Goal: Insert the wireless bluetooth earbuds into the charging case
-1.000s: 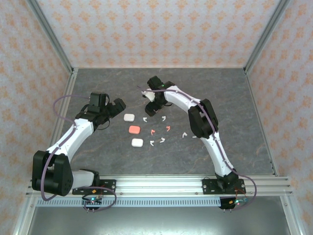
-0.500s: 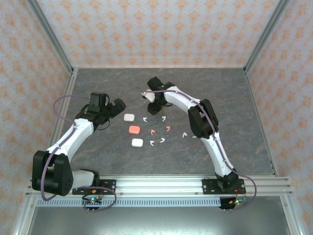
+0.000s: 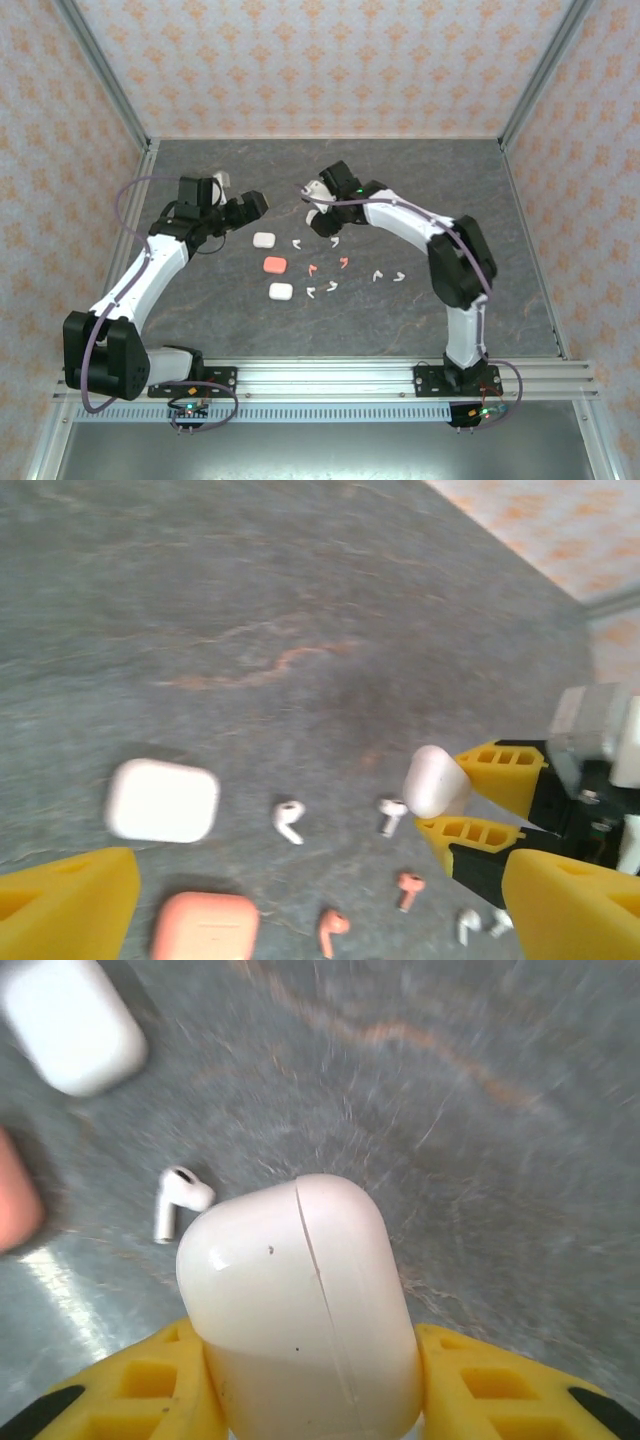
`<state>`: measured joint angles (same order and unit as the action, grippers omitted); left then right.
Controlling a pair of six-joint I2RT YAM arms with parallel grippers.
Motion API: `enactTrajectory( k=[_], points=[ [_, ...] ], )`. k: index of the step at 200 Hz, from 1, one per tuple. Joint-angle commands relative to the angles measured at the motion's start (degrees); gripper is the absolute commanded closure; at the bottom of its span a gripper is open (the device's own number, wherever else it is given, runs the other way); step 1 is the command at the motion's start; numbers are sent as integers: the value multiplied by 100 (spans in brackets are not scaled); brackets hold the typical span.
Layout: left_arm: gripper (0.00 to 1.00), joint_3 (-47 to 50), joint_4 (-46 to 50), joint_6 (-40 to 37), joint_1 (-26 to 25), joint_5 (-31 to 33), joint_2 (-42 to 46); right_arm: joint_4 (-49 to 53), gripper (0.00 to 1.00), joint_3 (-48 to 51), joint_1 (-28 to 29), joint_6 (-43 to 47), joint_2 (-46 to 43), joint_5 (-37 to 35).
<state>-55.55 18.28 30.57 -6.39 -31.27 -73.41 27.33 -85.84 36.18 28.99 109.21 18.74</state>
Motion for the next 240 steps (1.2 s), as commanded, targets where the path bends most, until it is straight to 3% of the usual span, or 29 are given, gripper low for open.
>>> enactTrajectory(
  k=[1,24,57,134,240],
  points=[
    [9,-299,-476,-239,-34,-1373,-31,-904,60,534,14,-101,-928,235],
    [11,-457,-789,-117,-131,-2175,-181,-1215,60,1015,21,-34,-1689,375],
    [11,-678,-1057,-97,-482,-2707,-309,-1291,61,1281,38,168,-2408,505],
    [14,-994,-1538,245,-1046,-2790,-566,-1379,62,1298,133,458,-2841,631],
    [58,-1219,-1393,131,-1303,-2789,-776,-1411,62,1238,161,361,-2826,902]
  ],
)
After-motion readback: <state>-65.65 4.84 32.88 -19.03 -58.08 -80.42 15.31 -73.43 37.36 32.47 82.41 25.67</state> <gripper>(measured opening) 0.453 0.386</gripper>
